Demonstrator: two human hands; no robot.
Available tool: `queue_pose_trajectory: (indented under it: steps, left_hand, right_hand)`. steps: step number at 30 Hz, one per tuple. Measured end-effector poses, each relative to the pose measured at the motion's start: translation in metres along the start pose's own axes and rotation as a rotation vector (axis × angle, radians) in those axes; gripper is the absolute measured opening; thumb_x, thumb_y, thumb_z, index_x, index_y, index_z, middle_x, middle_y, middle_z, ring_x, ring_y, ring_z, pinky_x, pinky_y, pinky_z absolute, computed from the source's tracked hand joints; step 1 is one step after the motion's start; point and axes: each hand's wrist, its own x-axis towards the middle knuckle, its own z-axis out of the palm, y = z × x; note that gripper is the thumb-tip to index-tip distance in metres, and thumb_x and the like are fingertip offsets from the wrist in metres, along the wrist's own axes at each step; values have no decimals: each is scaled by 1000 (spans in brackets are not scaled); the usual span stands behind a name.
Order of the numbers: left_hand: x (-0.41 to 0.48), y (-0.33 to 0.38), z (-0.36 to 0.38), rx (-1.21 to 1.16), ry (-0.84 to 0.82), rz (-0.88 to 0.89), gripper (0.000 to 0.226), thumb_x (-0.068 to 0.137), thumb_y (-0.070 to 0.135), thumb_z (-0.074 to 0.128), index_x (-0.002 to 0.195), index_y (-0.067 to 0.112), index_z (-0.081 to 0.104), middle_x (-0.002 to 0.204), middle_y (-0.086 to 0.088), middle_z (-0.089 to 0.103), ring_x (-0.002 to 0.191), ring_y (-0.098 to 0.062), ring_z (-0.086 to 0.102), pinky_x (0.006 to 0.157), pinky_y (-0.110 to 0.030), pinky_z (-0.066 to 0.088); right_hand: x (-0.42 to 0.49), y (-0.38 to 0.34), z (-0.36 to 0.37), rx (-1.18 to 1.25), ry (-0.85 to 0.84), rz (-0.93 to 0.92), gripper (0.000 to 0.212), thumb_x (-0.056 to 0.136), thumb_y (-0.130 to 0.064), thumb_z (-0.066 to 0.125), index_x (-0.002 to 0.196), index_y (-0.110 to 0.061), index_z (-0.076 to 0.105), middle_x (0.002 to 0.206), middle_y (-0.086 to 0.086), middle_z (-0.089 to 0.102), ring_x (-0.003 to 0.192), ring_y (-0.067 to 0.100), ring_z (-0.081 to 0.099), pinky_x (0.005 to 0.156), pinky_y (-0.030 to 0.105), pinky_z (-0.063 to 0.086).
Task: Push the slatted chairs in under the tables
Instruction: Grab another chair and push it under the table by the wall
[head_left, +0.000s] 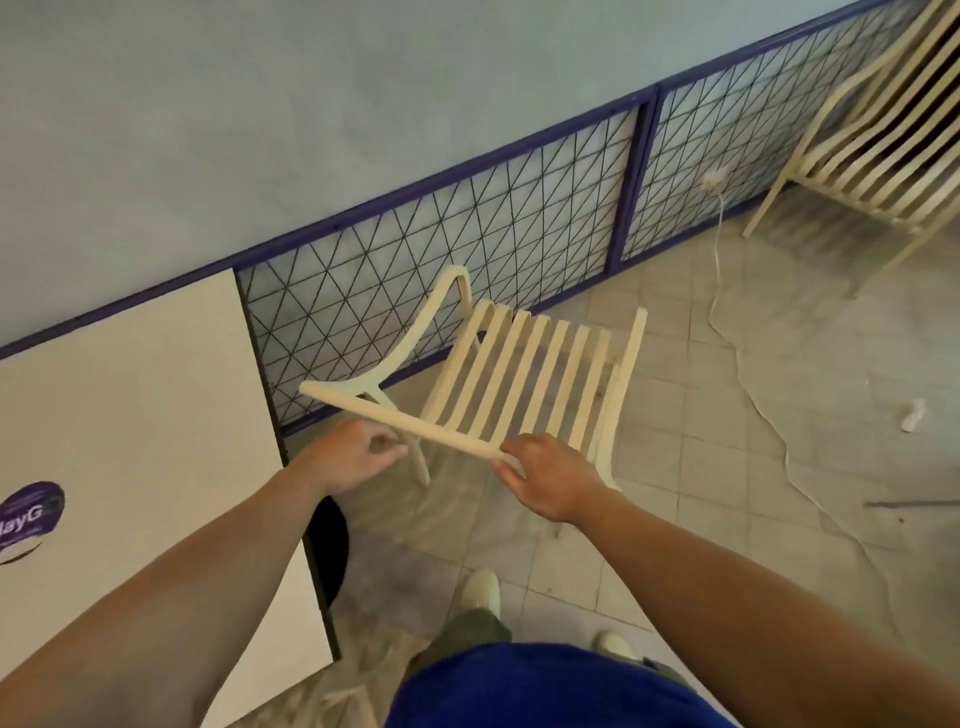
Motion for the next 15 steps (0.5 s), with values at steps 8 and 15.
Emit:
queue_pose_trajectory:
  steps: [8,15]
  left_hand:
    - [97,-40,-27,183,-25,125,37,95,52,57,117,25,70,120,4,67,107,-19,61,89,-36,49]
    - [141,-59,-7,385,-224,114,62,96,71,25,115,32,69,115,-2,67,103,-26,61,84,-38,46]
  right_hand:
    - [66,-5,36,-25,-194,281,51,101,-59,23,108,-23,59,96,-1,62,85,19,60,80,41,52]
    - [91,-14,56,-162,-165,387,53,104,-53,18,116,-24,60,95,1,62,84,22,60,75,38,50]
